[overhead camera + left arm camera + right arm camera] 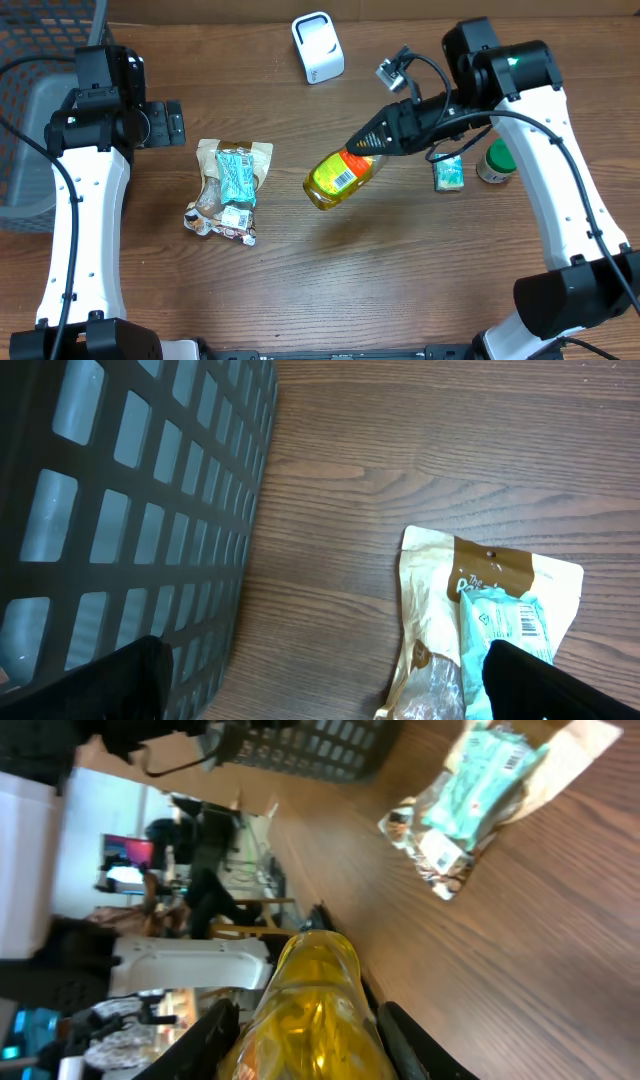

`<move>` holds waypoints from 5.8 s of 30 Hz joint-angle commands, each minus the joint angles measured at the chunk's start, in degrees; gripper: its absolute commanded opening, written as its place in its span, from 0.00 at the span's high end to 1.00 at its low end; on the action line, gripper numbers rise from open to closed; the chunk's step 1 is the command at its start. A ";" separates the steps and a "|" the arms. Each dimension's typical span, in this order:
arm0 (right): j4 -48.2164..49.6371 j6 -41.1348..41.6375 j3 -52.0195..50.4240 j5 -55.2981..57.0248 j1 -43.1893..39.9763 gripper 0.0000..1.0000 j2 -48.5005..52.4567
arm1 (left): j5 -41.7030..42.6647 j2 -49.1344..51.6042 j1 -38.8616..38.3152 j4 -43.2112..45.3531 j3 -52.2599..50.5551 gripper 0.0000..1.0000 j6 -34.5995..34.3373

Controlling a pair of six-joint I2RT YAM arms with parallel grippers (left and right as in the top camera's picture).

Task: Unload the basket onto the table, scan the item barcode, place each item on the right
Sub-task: 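Lift the yellow bottle with the right gripper and carry it right, then carry the yellow bottle up toward the white scanner, then hold the yellow bottle in front of the scanner window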

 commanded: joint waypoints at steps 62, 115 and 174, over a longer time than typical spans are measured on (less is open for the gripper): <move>21.84 41.64 -12.55 68.50 23.82 0.75 0.20 | -0.31 -0.87 -0.39 0.22 1.29 0.01 1.07; 30.18 3.17 17.07 74.53 23.82 0.87 5.29 | -0.31 -0.87 -0.39 0.22 1.29 0.00 1.07; 95.73 -26.45 17.00 108.37 21.44 0.93 38.25 | -0.31 -0.87 -0.39 0.22 1.29 0.00 1.07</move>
